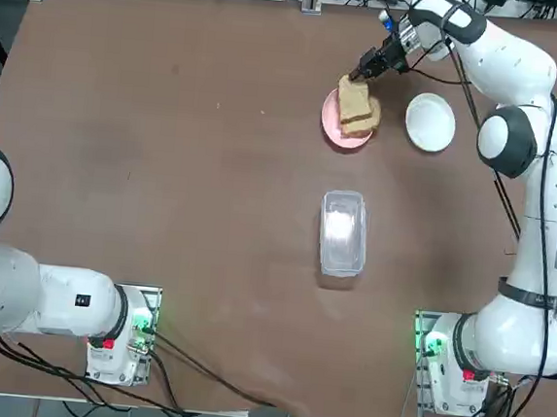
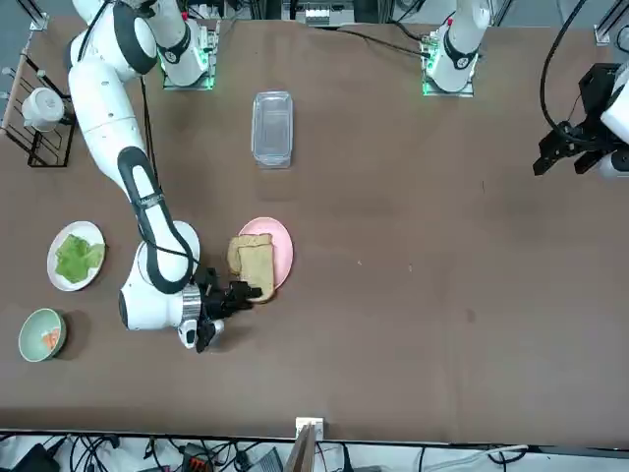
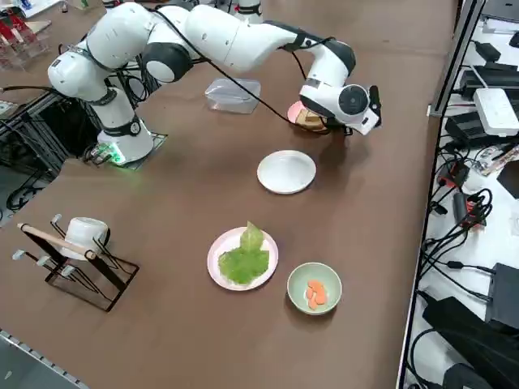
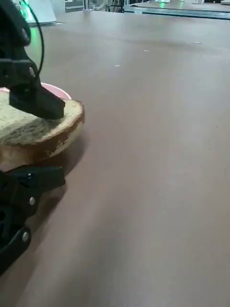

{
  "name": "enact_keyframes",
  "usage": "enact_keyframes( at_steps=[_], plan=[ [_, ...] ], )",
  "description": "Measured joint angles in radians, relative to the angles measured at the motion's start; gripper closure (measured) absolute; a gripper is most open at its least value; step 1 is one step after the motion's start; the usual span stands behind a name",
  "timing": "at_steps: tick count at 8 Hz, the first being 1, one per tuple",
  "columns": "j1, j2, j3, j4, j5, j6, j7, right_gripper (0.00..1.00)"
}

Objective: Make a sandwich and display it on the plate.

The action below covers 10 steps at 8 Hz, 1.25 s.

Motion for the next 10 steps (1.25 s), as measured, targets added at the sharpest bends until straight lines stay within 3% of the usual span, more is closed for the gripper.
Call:
enact_keyframes(
  at_steps=[3, 4, 7, 10],
  plan=[
    [0.0, 0.001, 0.0, -0.002, 0.0, 0.0, -0.008, 0.48],
    [0.0, 0.0, 0.0, -0.002, 0.0, 0.0, -0.009, 0.68],
    [-0.001, -0.001, 0.002, -0.002, 0.002, -0.001, -0.012, 0.9],
    [0.001, -0.039, 0.012, 0.006, 0.007, -0.008, 0.023, 0.9]
  ],
)
